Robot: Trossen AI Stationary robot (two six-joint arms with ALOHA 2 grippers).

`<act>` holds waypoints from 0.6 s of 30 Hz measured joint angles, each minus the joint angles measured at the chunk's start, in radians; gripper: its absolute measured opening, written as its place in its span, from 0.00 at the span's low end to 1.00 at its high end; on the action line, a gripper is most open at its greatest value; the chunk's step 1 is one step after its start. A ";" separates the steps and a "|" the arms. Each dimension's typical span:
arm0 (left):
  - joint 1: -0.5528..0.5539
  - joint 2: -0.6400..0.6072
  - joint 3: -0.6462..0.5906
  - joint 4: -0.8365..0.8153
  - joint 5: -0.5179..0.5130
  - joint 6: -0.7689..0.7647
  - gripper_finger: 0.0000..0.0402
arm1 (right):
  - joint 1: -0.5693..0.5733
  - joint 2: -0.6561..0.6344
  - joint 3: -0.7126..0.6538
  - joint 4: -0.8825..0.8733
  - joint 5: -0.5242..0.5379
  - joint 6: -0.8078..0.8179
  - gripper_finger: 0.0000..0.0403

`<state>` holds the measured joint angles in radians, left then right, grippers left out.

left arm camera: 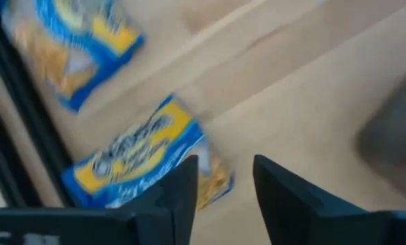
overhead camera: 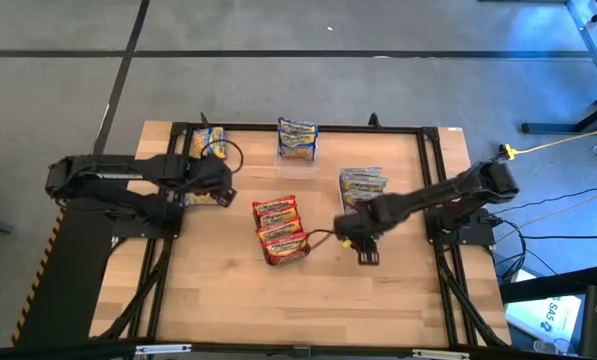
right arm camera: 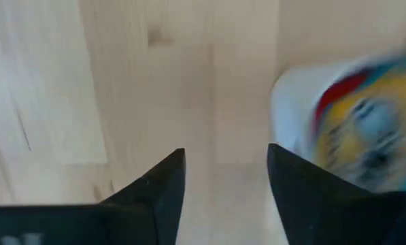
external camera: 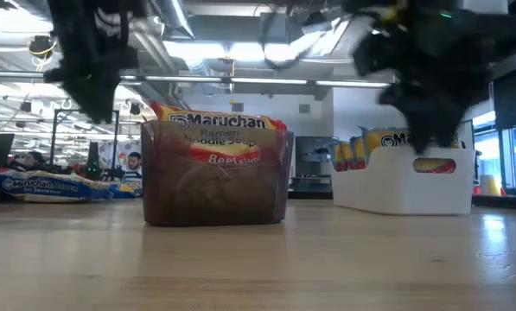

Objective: Sort Maruchan noodles
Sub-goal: Put the blue noodle pack into the transparent bin

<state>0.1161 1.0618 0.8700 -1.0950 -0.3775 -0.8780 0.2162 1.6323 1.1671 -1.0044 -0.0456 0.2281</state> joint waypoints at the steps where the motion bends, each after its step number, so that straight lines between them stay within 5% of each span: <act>1: 0.028 0.000 -0.019 -0.002 0.025 -0.006 0.32 | 0.022 -0.017 -0.043 0.024 0.000 0.046 0.44; 8: 0.174 0.056 -0.148 0.009 0.117 -0.034 0.23 | 0.214 -0.077 -0.238 0.191 0.010 0.321 0.31; 18: 0.240 0.190 -0.210 0.042 -0.024 -0.055 0.22 | 0.442 -0.078 -0.266 0.315 0.147 0.567 0.23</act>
<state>0.3566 1.2515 0.6599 -1.0529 -0.4012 -0.9328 0.6582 1.5547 0.9009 -0.6889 0.1019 0.7954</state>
